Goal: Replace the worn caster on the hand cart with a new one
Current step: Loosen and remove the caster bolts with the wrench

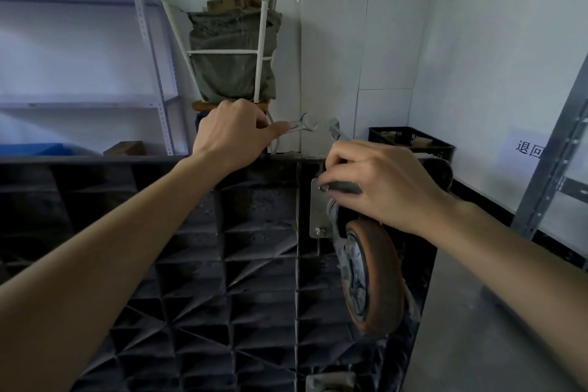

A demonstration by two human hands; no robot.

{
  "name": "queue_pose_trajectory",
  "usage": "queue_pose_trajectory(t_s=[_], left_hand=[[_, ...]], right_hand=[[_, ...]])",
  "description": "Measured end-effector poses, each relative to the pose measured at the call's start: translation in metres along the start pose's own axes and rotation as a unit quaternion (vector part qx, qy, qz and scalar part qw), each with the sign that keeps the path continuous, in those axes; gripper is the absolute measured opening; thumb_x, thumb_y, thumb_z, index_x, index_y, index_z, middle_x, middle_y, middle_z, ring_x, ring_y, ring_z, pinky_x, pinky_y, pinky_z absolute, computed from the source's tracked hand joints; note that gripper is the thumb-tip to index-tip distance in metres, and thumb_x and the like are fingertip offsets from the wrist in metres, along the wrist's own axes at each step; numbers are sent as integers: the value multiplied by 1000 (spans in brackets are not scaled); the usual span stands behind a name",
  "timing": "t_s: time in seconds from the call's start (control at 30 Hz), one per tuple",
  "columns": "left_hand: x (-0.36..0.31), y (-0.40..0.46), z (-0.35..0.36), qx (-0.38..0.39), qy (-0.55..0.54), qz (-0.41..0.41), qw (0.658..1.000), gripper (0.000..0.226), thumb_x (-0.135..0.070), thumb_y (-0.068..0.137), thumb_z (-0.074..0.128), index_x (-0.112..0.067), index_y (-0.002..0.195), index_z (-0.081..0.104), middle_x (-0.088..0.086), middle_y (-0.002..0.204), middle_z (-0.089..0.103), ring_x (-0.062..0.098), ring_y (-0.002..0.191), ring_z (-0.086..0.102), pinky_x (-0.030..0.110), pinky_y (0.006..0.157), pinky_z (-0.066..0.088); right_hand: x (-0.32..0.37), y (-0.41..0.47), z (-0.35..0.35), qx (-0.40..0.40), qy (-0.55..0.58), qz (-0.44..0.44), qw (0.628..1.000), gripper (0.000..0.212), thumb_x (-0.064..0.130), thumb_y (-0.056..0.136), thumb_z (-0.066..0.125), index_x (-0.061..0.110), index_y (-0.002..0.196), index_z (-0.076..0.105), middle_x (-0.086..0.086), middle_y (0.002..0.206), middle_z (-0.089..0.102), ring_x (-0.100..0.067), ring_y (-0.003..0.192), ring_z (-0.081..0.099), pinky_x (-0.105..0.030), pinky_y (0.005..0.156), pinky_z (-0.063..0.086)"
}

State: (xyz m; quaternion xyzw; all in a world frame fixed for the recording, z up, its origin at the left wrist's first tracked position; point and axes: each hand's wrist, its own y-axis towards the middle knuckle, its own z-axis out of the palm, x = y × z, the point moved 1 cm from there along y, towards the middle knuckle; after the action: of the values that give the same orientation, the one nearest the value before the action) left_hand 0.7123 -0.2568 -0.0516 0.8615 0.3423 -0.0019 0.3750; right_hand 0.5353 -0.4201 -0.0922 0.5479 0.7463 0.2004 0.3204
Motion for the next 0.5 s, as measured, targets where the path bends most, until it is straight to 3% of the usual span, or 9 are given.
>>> queue_pose_trajectory(t_s=[0.13,0.27,0.4,0.5], left_hand=[[-1,0,-1,0,10,-4,1000,56,-69,89,59,-28,52,54,-9,55,54,12,58,53,28,53,33],[-2,-2,-1,0,11,-5,1000,58,-66,90,60,-26,50,53,-9,51,51,10,56,50,27,52,31],[-2,-1,-1,2,9,-7,1000,56,-66,90,60,-28,49,51,-10,52,51,10,56,50,27,52,32],[-2,-1,-1,0,11,-6,1000,56,-66,90,60,-28,49,52,-9,52,52,11,56,51,28,52,32]], right_hand=[[0,2,-3,8,-3,18,1000,25,36,80,84,25,101,78,11,95,64,-10,80,63,-24,58,46],[2,2,-3,26,-1,-5,1000,16,24,84,80,27,100,78,12,95,63,-10,78,61,-23,55,42],[2,3,-6,18,-3,18,1000,24,36,81,83,25,103,77,12,97,63,-10,75,63,-26,52,47],[5,3,-5,32,-11,-6,999,17,26,83,81,27,100,78,11,95,63,-10,75,61,-22,52,38]])
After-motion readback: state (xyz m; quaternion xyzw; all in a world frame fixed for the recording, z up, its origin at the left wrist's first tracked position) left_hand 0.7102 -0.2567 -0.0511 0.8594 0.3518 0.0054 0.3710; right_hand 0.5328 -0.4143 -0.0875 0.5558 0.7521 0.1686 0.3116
